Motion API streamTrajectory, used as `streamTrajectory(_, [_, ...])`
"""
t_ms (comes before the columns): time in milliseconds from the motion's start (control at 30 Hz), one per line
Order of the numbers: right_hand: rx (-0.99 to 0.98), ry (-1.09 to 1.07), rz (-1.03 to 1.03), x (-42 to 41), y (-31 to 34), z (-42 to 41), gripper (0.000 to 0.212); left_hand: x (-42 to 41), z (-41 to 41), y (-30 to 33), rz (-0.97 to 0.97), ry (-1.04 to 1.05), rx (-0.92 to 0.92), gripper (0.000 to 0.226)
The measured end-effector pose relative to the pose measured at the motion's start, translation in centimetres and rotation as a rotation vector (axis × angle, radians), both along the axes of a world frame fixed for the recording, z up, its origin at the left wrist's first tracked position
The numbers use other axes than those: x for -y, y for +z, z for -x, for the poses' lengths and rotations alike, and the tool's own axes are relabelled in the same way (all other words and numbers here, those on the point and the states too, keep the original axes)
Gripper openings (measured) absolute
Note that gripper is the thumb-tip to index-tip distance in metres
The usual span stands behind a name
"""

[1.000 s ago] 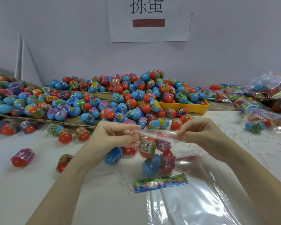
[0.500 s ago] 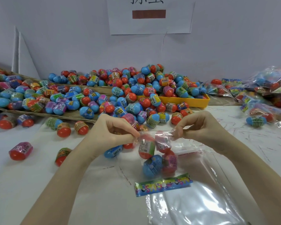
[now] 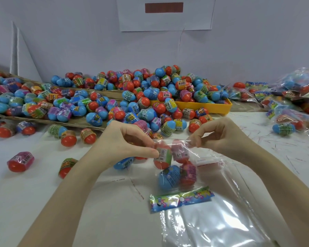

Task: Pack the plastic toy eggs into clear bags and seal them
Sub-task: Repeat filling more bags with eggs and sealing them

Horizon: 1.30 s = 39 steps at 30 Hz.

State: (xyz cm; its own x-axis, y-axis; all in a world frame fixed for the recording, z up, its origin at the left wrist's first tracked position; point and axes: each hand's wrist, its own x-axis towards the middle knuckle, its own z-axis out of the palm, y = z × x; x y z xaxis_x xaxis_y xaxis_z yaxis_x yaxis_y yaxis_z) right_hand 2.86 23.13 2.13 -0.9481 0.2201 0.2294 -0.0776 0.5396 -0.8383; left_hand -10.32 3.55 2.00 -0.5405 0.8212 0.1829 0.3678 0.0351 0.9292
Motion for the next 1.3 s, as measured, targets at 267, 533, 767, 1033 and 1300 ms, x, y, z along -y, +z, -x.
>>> streamTrajectory(267, [-0.103, -0.085, -0.009, 0.7, 1.5, -0.7, 0.009, 0.0, 0.1, 0.0, -0.027, 0.011, -0.044, 0.027])
streamTrajectory(533, [0.203, 0.243, 0.106, 1.7, 0.3, 0.3, 0.039, 0.0, -0.1, 0.1, -0.048, -0.005, -0.046, 0.024])
streamTrajectory(767, [0.271, 0.284, 0.240, 0.0, -0.1, 0.1, 0.029, 0.1, -0.2, 0.1, -0.073, -0.010, 0.052, 0.019])
streamTrajectory(1033, [-0.373, -0.611, 0.619, -3.9, 3.4, -2.3, 0.048, 0.3, 0.7, 0.3, -0.439, 0.298, 0.251, 0.026])
streamTrajectory(1300, [-0.289, -0.095, 1.050, 0.3, 3.5, -0.9, 0.082, -3.5, -3.8, -0.6, -0.201, 0.226, 0.420, 0.031])
